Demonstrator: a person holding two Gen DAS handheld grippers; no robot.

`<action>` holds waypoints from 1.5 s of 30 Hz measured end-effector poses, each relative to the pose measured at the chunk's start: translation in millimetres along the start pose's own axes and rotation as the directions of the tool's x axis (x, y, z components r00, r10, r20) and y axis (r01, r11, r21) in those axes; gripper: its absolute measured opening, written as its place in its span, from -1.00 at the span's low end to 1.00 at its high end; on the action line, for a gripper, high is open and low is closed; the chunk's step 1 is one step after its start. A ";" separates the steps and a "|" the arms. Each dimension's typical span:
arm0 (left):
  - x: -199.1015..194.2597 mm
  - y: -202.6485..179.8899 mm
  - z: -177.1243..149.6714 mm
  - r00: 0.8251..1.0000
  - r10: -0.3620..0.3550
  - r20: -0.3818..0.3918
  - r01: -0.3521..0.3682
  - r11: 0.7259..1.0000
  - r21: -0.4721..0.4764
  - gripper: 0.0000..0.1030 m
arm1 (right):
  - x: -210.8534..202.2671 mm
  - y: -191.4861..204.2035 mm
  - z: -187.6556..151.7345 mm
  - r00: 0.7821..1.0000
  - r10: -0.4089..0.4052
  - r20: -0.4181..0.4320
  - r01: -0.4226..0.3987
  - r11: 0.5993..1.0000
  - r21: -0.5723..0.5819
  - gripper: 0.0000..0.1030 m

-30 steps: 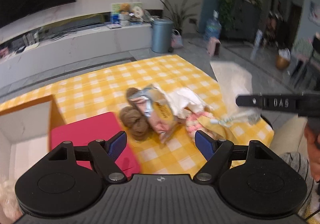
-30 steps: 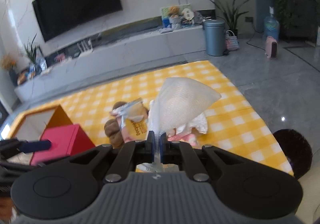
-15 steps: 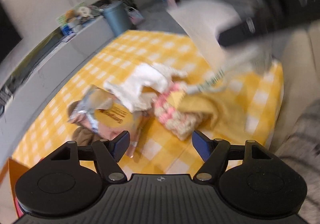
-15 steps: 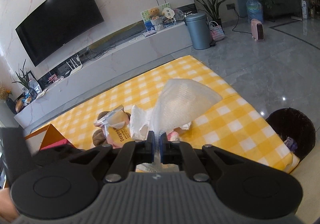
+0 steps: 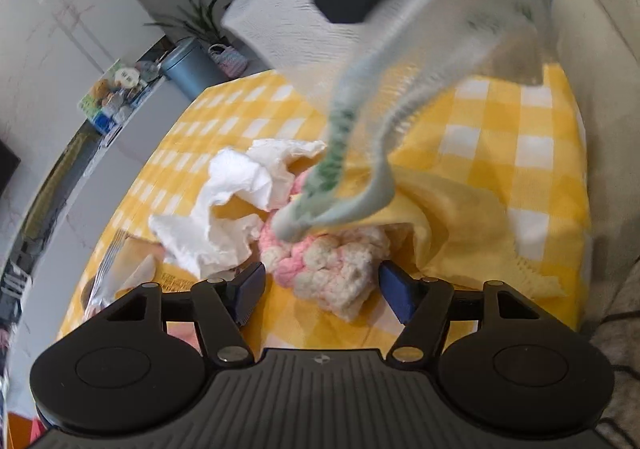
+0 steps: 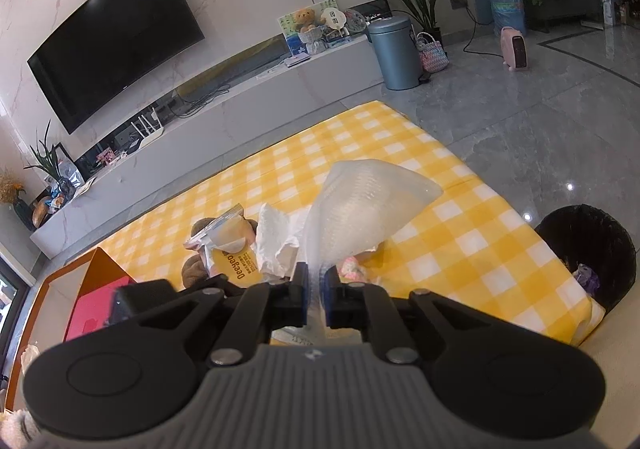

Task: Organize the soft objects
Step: 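Hold the mesh bag up with the right gripper while the left gripper reaches the yellow cloth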

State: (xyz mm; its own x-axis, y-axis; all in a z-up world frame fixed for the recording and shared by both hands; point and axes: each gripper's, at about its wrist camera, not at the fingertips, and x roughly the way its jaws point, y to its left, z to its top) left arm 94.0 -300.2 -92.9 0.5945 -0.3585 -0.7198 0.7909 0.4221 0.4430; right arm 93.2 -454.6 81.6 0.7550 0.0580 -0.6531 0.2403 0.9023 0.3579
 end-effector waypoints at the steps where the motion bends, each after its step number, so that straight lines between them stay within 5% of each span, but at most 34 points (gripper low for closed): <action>1: 1.0 -1.3 0.3 1.000 -0.008 0.010 0.008 1.000 0.007 0.27 | 0.4 -0.2 -0.2 1.000 0.000 0.000 0.000 1.000 -0.001 -0.85; 7: 1.8 -6.7 1.3 0.999 -0.027 0.019 0.026 0.999 0.039 -0.34 | 3.5 1.7 -1.8 1.000 -0.010 -0.014 0.010 1.000 -0.012 -0.84; 23: -77.3 -0.6 -55.4 0.977 -0.200 -0.071 0.194 0.977 -0.088 -0.39 | 6.9 10.7 -2.6 1.000 -0.010 -0.029 0.009 0.999 -0.039 -0.84; 32: -89.5 11.8 -66.8 0.979 -0.198 -0.054 0.190 0.973 -0.129 -0.08 | 9.3 11.9 -3.1 0.999 -0.015 -0.036 0.014 0.999 -0.041 -0.83; 35: -94.5 11.1 -64.0 0.980 -0.199 -0.018 0.196 0.975 -0.109 0.41 | 9.1 11.2 -2.6 0.999 -0.016 -0.034 0.015 0.999 -0.038 -0.82; 39: -89.8 11.9 -56.7 0.984 -0.178 -0.022 0.174 0.977 -0.119 0.46 | 9.2 11.2 -2.5 0.999 -0.017 -0.035 0.015 0.999 -0.038 -0.82; 45: -88.1 7.3 -42.5 0.983 -0.172 0.060 0.172 0.985 -0.005 0.59 | 10.7 9.8 -3.6 0.999 -0.015 -0.044 0.014 0.999 -0.037 -0.81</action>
State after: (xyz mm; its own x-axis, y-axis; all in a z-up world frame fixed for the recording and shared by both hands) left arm 41.3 -230.1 -49.0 0.4575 -0.4750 -0.7518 0.8808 0.3579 0.3099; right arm 101.5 -443.6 75.8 0.7240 0.0626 -0.6870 0.2280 0.9182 0.3240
